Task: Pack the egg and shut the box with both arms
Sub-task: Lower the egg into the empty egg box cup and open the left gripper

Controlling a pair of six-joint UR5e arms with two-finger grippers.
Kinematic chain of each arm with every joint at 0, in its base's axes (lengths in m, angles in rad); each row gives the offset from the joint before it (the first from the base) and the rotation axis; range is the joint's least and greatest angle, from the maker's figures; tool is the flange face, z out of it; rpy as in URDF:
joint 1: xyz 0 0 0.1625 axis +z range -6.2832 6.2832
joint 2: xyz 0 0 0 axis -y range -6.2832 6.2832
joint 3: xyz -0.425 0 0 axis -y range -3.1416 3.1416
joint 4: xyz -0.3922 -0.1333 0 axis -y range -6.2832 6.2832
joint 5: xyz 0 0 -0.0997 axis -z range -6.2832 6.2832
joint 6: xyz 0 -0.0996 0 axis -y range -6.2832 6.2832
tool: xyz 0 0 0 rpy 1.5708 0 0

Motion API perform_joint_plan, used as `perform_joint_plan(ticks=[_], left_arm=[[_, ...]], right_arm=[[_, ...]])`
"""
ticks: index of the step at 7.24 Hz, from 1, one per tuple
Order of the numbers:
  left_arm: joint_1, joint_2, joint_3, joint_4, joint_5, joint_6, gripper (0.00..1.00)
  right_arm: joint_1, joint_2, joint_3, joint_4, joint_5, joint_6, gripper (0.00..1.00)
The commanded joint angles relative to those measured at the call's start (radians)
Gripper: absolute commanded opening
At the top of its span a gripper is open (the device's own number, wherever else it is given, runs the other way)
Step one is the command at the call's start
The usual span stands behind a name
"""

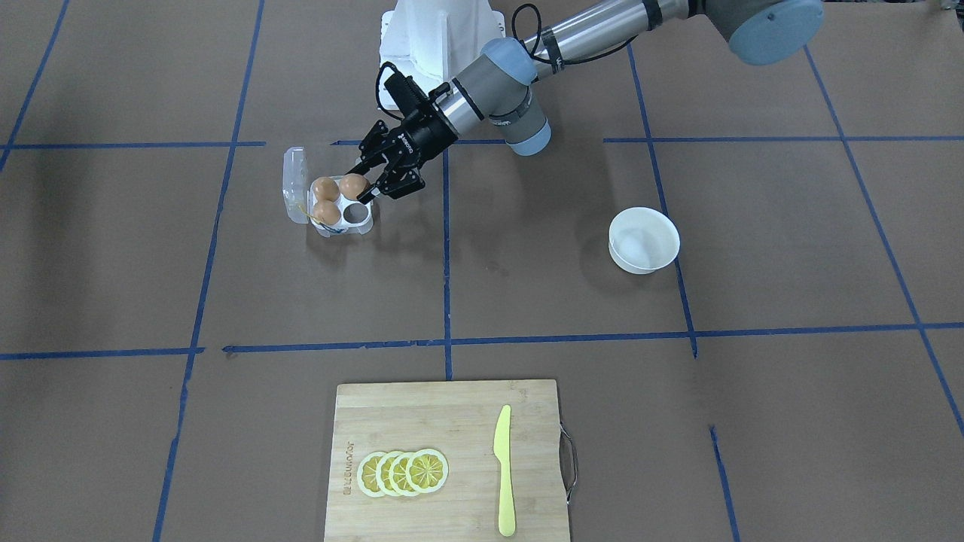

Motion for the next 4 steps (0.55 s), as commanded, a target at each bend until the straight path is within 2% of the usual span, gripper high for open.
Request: perform_joint_plan(ticks=[1, 4], left_arm=[[0.022, -0.009, 0.013, 0.001, -0.003, 0.001, 0.10], [0.038, -0.018, 0.022, 0.001, -0.005, 0.001, 0.19]], right_arm=[[0.004, 0.001, 0.000, 0.000, -0.002, 0.000, 1.00], [0.007, 0.002, 0.000, 0.000, -0.003, 0.000, 1.00]])
